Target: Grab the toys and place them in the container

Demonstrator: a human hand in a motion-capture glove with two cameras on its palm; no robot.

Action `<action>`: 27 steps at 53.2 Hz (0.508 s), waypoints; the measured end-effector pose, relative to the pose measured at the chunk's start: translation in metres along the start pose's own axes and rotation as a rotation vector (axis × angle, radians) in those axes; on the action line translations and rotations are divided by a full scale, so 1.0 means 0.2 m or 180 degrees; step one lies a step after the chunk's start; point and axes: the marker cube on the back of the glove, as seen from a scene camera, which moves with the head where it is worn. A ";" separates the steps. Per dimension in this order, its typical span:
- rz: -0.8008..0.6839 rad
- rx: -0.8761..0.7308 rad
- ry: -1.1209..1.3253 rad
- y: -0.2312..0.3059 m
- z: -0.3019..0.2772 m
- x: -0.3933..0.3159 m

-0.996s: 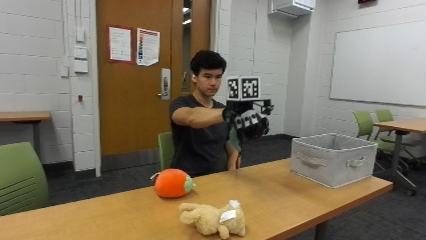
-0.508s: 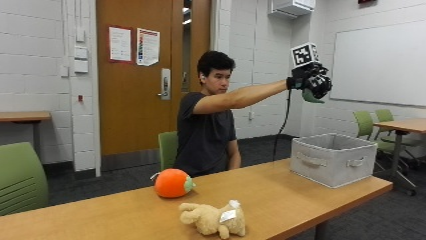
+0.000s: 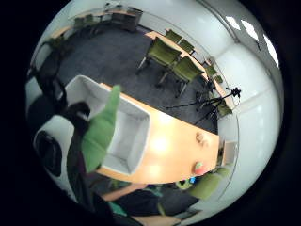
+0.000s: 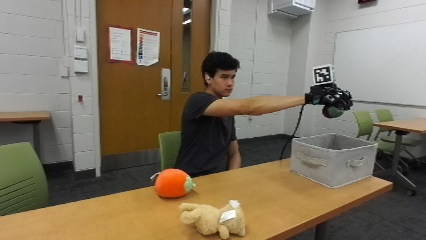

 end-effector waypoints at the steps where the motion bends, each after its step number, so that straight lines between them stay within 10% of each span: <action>1: -0.0016 -0.0092 0.0014 0.01 0.01 0.02; 8: 0.0641 -0.0157 0.0487 0.00 0.09 0.09; 27: 0.0249 -0.0107 0.0161 0.27 -0.07 0.40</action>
